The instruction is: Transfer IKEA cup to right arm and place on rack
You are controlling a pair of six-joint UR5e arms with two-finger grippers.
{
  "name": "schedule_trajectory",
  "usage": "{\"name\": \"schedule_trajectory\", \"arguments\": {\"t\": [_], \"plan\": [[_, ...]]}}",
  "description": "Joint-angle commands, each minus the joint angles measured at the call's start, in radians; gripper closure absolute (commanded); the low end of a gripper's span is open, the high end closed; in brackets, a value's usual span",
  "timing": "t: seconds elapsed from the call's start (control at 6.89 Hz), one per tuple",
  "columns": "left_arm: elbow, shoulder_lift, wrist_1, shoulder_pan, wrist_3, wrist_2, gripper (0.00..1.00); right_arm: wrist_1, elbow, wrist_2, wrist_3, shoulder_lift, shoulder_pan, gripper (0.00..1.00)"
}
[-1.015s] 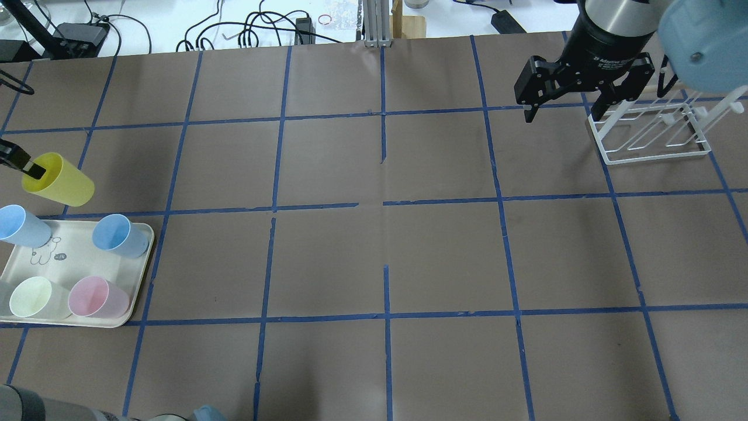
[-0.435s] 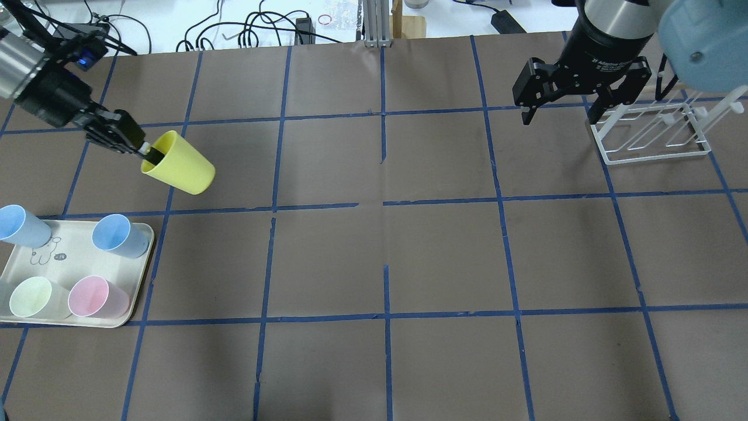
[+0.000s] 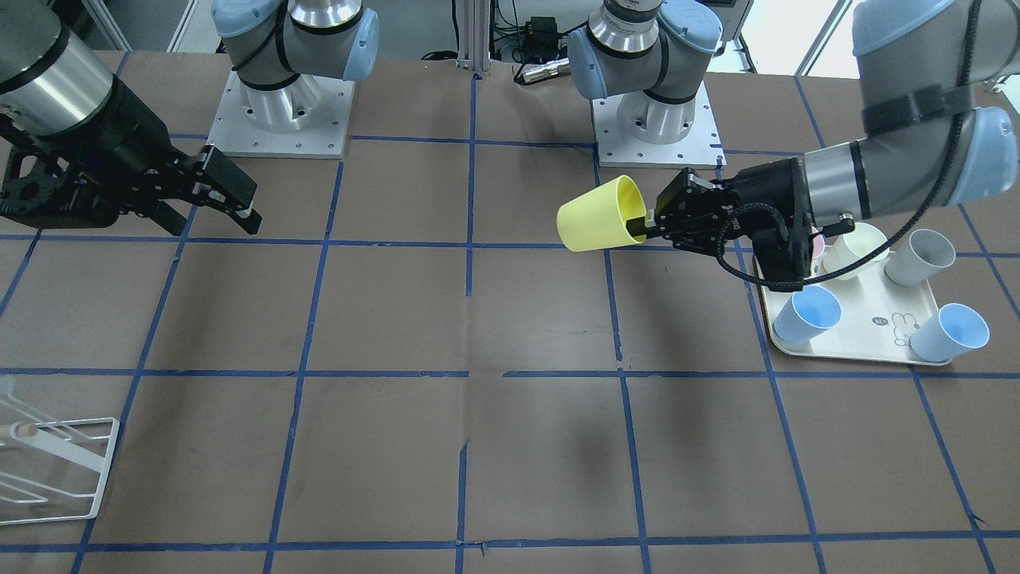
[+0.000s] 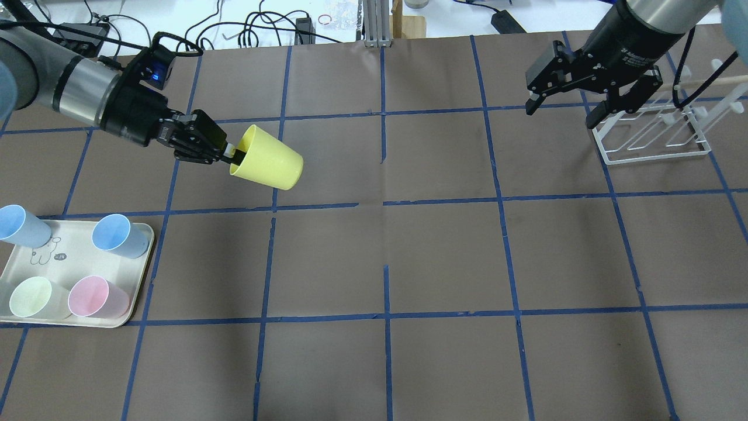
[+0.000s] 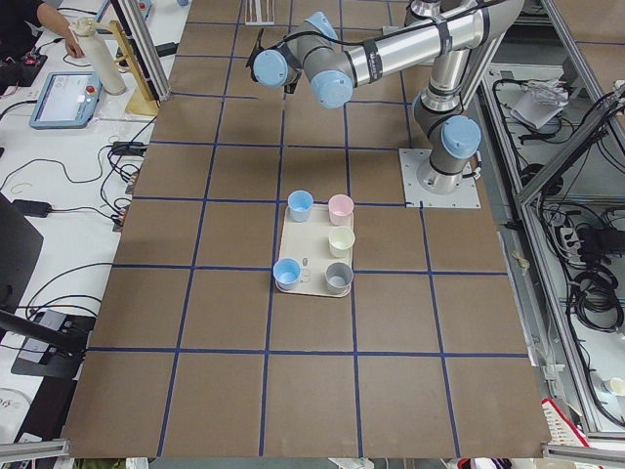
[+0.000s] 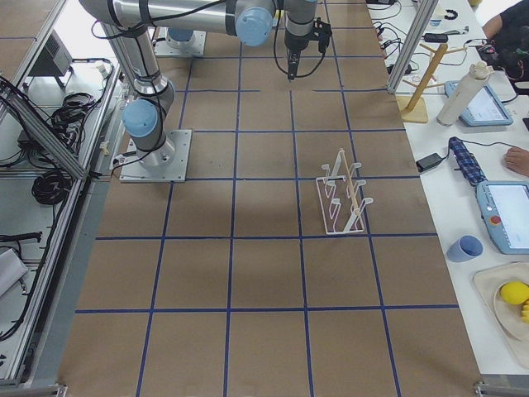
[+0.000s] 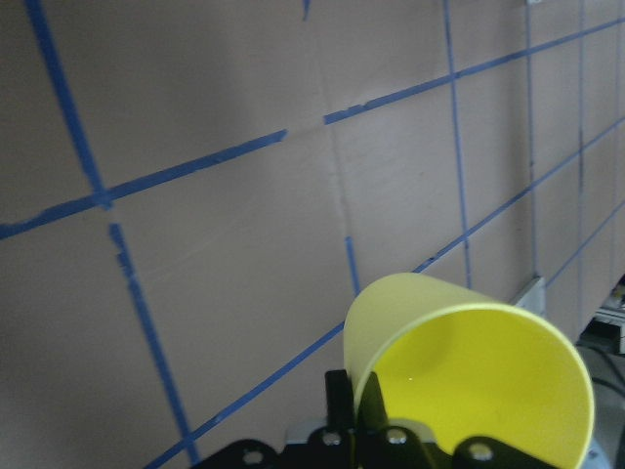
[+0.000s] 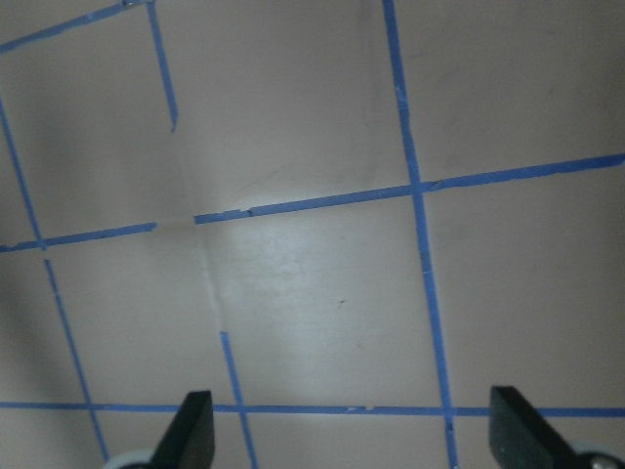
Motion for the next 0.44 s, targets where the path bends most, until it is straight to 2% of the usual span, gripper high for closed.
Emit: {"name": "schedule_trajectory", "arguments": {"t": [0.0, 0.29], "plan": [[-0.155, 0.054, -0.009, -0.045, 0.008, -0.315, 1.0, 0.118, 0.004, 0.265, -0.005, -0.006, -0.07, 0.0], [-0.223, 0.066, 0.003, -0.18, 0.009, -0.573, 1.0, 0.226, 0.018, 0.562, -0.005, -0.006, -0.088, 0.0]]}}
